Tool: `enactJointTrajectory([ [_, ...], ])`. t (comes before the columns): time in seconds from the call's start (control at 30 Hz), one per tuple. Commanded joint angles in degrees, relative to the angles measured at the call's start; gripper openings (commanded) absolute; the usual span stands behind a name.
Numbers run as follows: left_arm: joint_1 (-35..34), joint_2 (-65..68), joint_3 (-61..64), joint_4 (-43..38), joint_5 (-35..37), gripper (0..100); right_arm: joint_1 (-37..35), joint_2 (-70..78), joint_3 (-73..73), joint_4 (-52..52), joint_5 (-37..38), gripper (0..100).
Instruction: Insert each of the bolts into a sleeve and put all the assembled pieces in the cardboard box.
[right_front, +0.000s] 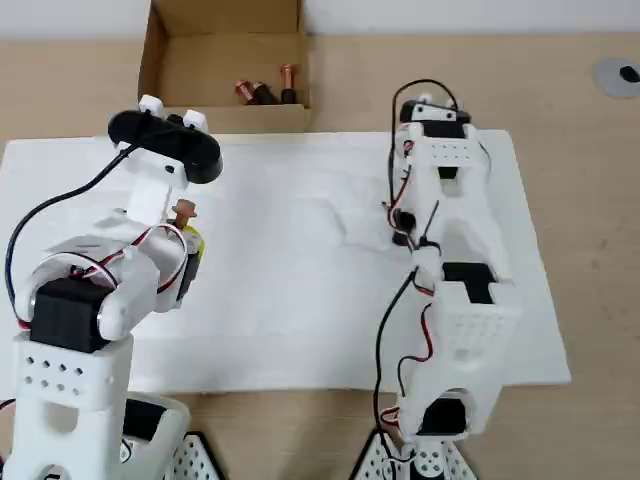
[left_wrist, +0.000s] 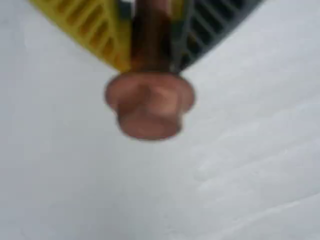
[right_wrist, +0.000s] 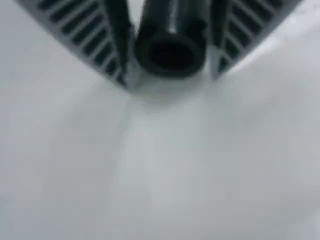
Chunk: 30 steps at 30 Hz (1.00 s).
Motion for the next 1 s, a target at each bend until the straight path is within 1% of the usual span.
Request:
enactJointTrajectory([
  [0.0,0.6,-1.3,-0.9,-1.2,-0.5,1,-0.3,1.5,0.0,4.0,0.7,8.3],
  [0.17,0.6,-1.3,-0.9,-1.2,-0.5,1,-0.4,1.5,0.1,4.4,0.8,8.3],
  [0.3,0.6,-2.4,-0.8,-1.1,-0.5,1,-1.2,1.5,0.1,6.0,5.5,8.1],
  [0.43,0.6,-3.9,-0.4,-1.0,-0.5,1,-1.5,1.5,-0.9,8.4,6.2,8.0],
  [0.5,0.6,-4.2,-0.4,-1.0,-0.5,1,-1.5,1.5,-2.6,9.8,6.2,6.4],
  [0.67,0.6,-4.3,-0.4,-0.8,-0.5,1,-1.5,1.5,-9.5,15.2,5.9,1.2],
  [0.83,0.6,-4.4,-0.4,-0.8,-0.5,1,-1.5,1.5,-19.7,23.3,5.9,0.9],
  [0.97,0.6,-4.4,-0.8,-0.4,-0.4,1,-1.2,0.3,-27.1,24.2,6.2,0.9],
])
